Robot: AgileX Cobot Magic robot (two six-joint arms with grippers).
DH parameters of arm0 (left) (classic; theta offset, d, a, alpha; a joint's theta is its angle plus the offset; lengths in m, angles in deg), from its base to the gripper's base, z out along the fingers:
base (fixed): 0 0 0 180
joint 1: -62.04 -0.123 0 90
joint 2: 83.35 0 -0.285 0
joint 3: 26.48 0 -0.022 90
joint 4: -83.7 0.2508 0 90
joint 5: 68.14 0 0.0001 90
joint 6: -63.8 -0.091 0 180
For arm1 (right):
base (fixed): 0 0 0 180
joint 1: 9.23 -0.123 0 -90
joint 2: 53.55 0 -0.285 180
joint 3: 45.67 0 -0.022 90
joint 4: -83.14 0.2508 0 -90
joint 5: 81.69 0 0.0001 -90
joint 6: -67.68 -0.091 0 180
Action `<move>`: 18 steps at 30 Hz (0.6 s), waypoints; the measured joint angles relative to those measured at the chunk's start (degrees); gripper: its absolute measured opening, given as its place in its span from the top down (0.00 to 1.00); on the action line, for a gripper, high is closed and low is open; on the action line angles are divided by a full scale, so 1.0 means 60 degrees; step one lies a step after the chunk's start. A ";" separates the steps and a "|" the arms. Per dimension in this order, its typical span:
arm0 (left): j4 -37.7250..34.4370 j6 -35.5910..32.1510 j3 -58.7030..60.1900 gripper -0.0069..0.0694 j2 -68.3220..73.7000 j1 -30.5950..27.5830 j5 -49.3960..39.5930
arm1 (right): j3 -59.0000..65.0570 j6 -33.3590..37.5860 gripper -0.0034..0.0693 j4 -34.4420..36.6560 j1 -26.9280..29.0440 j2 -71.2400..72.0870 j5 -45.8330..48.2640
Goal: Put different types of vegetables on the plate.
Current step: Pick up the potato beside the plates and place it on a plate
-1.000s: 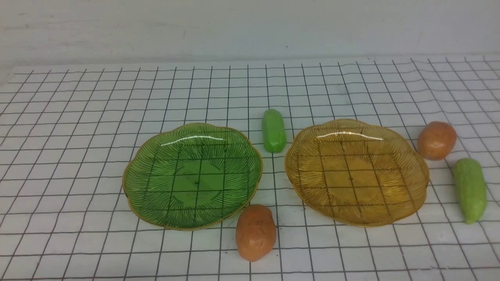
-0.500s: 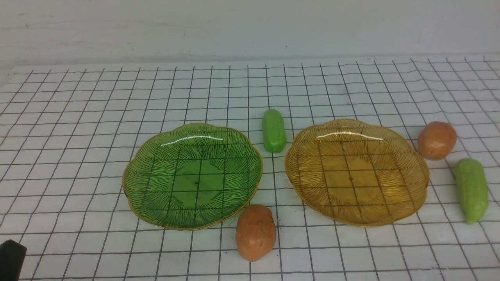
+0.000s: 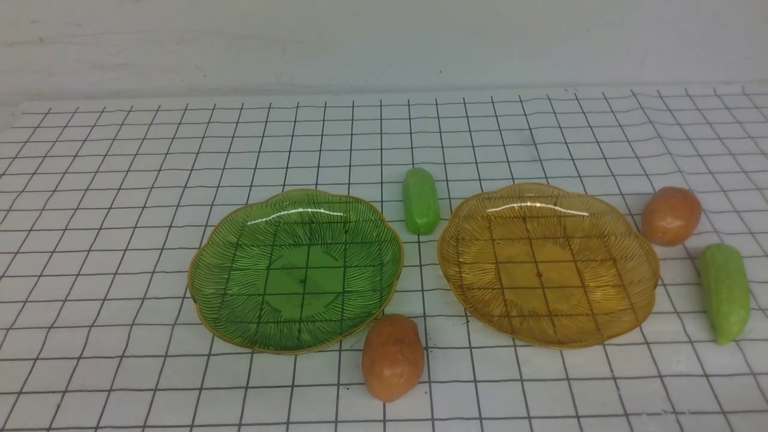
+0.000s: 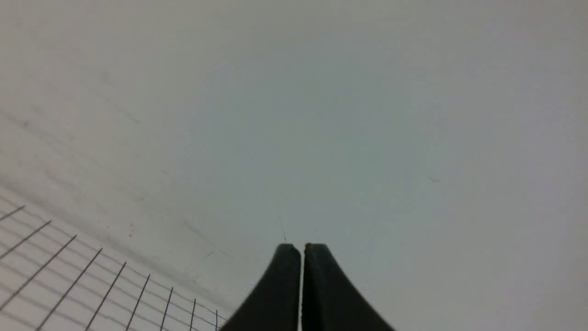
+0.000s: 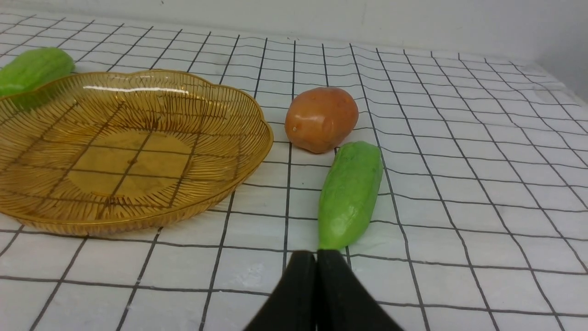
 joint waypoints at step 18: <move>0.2728 -0.1413 -0.5922 0.92 1.1624 0.0622 -0.9985 | 0.0070 -0.2777 0.97 0.0818 0.0000 0.0000 -0.3495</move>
